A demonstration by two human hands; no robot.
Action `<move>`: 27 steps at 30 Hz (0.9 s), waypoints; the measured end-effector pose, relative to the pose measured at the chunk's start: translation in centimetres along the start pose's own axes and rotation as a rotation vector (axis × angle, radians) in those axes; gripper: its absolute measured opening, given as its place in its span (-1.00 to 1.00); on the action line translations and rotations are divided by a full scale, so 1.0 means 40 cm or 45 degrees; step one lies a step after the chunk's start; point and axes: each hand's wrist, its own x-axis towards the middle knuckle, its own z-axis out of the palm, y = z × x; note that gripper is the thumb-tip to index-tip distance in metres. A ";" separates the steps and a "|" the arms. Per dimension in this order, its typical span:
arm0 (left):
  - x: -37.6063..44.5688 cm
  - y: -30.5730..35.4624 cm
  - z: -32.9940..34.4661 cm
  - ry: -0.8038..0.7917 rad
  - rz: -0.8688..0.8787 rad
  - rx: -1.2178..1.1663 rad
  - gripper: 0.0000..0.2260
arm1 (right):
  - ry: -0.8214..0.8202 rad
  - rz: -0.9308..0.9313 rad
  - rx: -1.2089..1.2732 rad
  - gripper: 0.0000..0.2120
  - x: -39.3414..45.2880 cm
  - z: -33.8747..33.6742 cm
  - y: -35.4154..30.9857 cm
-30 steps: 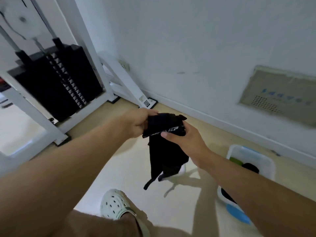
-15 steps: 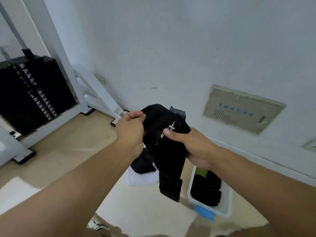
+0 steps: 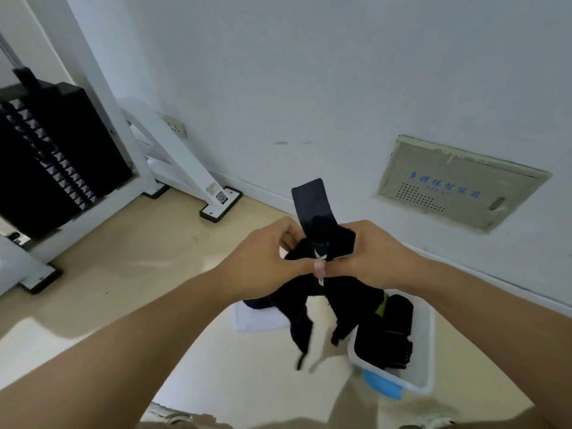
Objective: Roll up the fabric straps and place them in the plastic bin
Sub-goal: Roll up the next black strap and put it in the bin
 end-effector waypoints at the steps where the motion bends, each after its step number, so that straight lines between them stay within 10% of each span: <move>1: 0.005 -0.005 0.000 0.003 -0.033 0.024 -0.70 | -0.004 0.003 -0.001 -0.82 0.001 0.004 0.004; 7: 0.014 0.001 0.007 -0.017 -0.105 -0.011 -0.54 | 0.079 0.036 0.075 -0.80 0.021 -0.008 0.014; 18: 0.001 -0.004 0.004 0.239 -0.279 -0.359 -0.89 | 0.451 0.234 0.298 -0.74 0.027 -0.030 0.044; 27: 0.008 0.016 0.019 0.354 -0.249 -0.696 -0.84 | 0.032 0.166 0.702 -0.76 -0.011 0.002 0.017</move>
